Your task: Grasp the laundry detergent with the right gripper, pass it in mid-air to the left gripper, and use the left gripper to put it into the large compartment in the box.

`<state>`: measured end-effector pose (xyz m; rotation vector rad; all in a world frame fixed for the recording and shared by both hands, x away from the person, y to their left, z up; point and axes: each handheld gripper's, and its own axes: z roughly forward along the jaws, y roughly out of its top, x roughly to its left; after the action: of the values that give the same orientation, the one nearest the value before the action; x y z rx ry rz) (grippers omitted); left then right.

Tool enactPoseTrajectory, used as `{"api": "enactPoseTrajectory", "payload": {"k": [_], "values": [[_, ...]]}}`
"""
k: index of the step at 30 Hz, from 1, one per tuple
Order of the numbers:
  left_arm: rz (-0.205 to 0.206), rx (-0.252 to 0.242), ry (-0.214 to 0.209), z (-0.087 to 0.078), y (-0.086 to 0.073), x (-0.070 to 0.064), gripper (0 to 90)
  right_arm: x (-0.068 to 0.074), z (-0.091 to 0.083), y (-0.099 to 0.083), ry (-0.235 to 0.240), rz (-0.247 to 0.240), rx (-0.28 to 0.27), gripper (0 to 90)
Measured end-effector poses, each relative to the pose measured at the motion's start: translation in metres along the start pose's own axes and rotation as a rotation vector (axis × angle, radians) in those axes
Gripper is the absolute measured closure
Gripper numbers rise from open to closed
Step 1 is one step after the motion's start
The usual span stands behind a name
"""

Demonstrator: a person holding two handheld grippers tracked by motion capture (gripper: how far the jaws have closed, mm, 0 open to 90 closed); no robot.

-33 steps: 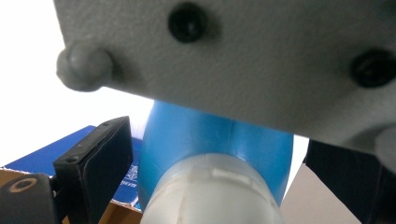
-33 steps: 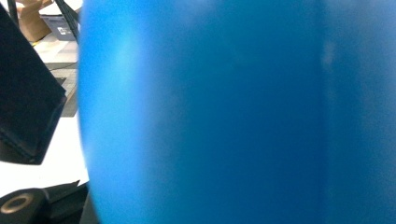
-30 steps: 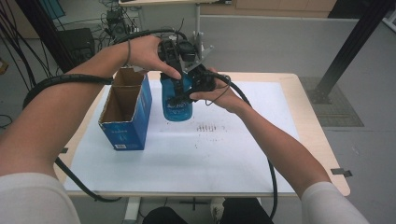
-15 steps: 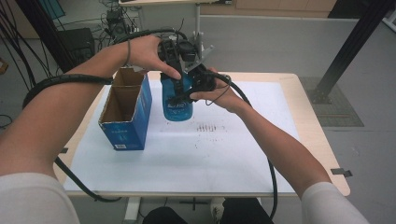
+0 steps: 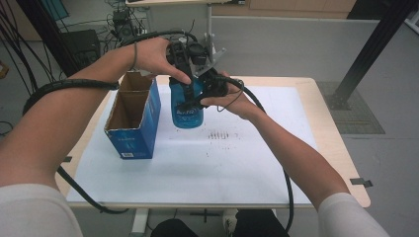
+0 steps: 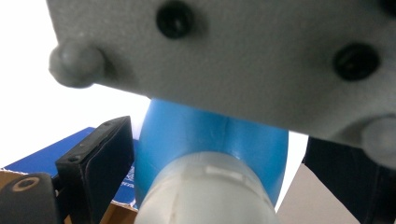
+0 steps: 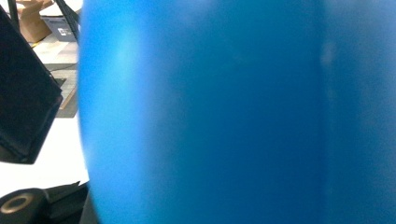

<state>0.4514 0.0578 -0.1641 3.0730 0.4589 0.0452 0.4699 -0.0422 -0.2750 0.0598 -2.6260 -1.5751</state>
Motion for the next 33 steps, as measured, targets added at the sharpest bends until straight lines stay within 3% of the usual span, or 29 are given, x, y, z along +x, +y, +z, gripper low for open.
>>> {"api": "enactPoseTrajectory", "payload": {"k": [5, 8, 10, 11, 23, 33], "values": [[0.004, 0.003, -0.002, 0.0006, -0.0006, 0.0009, 9.1, 0.0002, -0.0008, 0.0003, 0.004, 0.002, -0.004, 44.1], [0.002, 0.003, -0.002, 0.0010, -0.0007, 0.0010, 9.4, -0.0016, -0.0010, 0.0000, 0.004, -0.024, -0.010, 44.1], [0.007, 0.006, -0.003, 0.0008, -0.0010, 0.0018, 9.5, -0.0006, -0.0012, 0.0004, 0.003, -0.017, -0.009, 44.1], [0.006, 0.006, -0.003, 0.0008, -0.0012, 0.0020, 9.9, 0.0018, -0.0018, 0.0011, 0.010, 0.009, -0.007, 44.1], [0.009, 0.013, -0.009, 0.0006, -0.0023, 0.0026, 12.3, 0.0024, -0.0010, 0.0016, 0.011, -0.001, -0.004, 44.1], [0.029, 0.025, -0.012, 0.0005, -0.0025, 0.0024, 26.1, 0.0040, -0.0009, 0.0022, 0.020, 0.002, -0.006, 44.0]]}}
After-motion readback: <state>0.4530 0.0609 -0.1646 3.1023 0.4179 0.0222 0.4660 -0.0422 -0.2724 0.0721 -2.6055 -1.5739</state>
